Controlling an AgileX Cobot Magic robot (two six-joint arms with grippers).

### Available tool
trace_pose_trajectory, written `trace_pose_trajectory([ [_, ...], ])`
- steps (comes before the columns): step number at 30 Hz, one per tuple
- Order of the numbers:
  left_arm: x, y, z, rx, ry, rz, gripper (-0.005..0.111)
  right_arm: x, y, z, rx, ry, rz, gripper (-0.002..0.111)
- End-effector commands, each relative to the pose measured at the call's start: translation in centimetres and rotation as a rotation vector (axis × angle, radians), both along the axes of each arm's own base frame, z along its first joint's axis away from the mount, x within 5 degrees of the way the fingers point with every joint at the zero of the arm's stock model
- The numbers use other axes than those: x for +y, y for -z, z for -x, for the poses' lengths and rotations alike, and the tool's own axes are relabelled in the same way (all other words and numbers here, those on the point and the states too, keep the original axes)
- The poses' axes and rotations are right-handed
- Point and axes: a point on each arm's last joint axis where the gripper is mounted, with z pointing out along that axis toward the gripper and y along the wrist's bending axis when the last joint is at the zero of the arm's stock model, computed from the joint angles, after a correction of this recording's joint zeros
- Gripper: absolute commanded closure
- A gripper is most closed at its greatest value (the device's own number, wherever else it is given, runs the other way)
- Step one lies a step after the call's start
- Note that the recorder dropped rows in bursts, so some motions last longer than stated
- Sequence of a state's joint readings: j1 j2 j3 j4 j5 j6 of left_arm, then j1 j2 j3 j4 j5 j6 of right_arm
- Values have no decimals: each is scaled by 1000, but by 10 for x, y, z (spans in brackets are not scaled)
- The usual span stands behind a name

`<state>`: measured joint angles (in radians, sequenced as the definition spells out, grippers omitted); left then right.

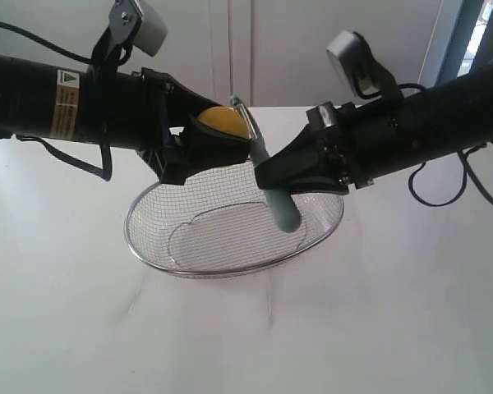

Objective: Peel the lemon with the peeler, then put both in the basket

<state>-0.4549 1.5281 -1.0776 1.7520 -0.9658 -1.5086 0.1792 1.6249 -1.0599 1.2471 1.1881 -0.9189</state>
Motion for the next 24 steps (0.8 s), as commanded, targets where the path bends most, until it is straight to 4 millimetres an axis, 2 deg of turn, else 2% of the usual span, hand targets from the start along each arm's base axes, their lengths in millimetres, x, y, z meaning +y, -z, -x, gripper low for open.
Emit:
trace_pose_trajectory([
  [1,2,-6,2,-8,-1,15,107,0,-15,8,-56,-11,-28,108],
  [9,2,-6,2,-8,-1,15,107,-1,-24,13,-108,-20,-29,108],
  [24,2,-6,2,-8,-1,15,107,-4,-13,7,-103,13,50,108],
])
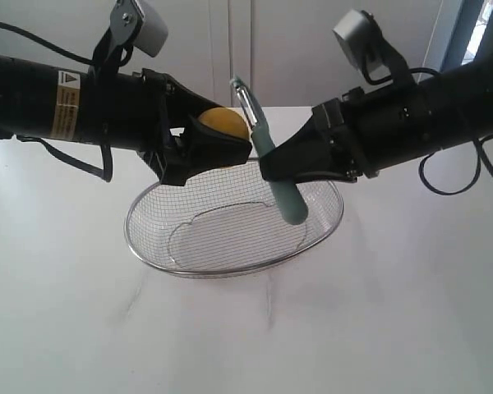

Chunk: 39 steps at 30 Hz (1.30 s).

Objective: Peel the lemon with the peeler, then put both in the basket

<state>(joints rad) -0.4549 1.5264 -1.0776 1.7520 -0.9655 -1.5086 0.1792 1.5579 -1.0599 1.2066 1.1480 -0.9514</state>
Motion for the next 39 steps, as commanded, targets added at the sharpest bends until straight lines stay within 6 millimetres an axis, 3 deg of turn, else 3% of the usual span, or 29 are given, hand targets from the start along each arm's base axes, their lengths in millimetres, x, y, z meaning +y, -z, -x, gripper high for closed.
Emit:
trace_pose_trajectory([
  [1,2,-5,2,-6,-1,14,107,0,5,-2,20,14,11,108],
  [13,2,-5,2,-6,-1,14,107,3,31,-13,141,-1,3,108],
  [27,2,-5,2,-6,-1,14,107,6,20,-8,139,-27,-71,108],
  [39,2,-5,2,-6,-1,14,107,4,-7,5,22,-41,-95,108],
])
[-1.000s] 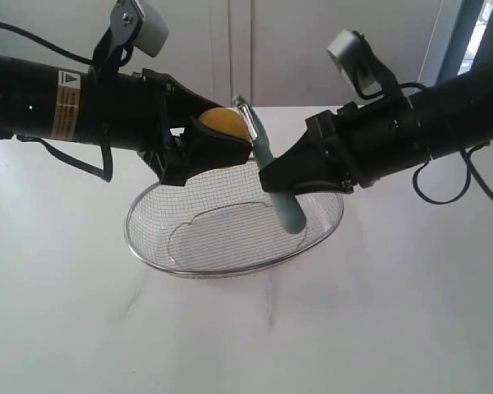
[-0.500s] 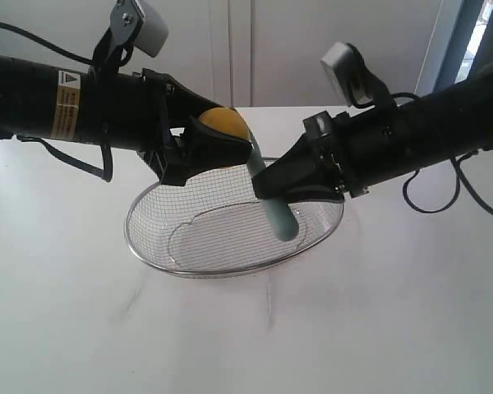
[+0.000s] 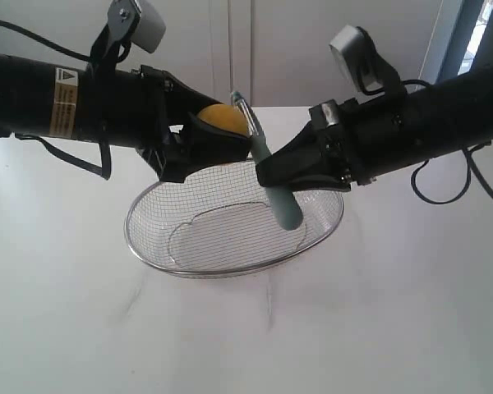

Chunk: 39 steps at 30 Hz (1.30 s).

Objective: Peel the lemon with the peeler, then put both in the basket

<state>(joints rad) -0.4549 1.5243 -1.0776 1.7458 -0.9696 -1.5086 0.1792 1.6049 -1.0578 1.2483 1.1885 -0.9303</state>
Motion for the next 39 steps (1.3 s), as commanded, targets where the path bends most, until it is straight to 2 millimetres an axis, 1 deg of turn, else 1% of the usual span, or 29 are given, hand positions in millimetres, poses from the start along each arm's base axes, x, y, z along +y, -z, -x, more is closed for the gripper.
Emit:
trace_pose_trajectory([
  [1,2,-4,2,-8,-2,7,107,0,-21,11,-90,-35,-55,108],
  [4,2,-4,2,-8,-2,7,107,0,-26,14,-121,-41,-57,108],
  [11,2,-4,2,-10,-2,7,107,0,-26,14,-128,-44,-55,108],
  [17,2,-4,2,-11,-1,6,107,-3,-22,10,-133,8,6,108],
  [21,2,-4,2,-11,-1,6,107,-6,-16,6,-124,53,75,108],
  [28,2,-4,2,-11,-1,6,107,-7,-15,6,-110,61,83,108],
  [32,2,-4,2,-11,-1,6,107,-9,2,8,-64,115,108,108],
  [36,2,-4,2,-11,1,7,107,-9,4,9,-47,123,95,108],
  [39,2,-4,2,-11,1,7,107,-7,10,6,-10,111,84,108],
])
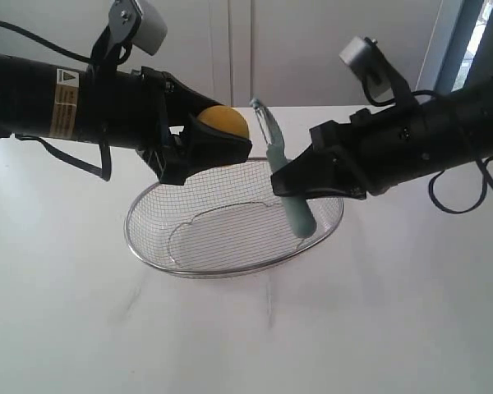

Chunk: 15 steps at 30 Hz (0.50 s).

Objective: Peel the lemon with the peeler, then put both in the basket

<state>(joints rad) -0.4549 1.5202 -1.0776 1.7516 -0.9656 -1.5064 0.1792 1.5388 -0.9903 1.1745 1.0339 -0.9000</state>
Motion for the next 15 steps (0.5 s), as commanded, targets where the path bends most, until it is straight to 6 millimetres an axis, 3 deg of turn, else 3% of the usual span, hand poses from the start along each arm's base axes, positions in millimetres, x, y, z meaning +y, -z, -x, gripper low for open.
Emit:
trace_pose_trajectory([
  [1,1,-3,1,-2,2,12,107,3,7,-3,54,-1,-44,108],
  [15,1,-3,1,-4,3,11,107,9,4,1,90,-92,-157,108],
])
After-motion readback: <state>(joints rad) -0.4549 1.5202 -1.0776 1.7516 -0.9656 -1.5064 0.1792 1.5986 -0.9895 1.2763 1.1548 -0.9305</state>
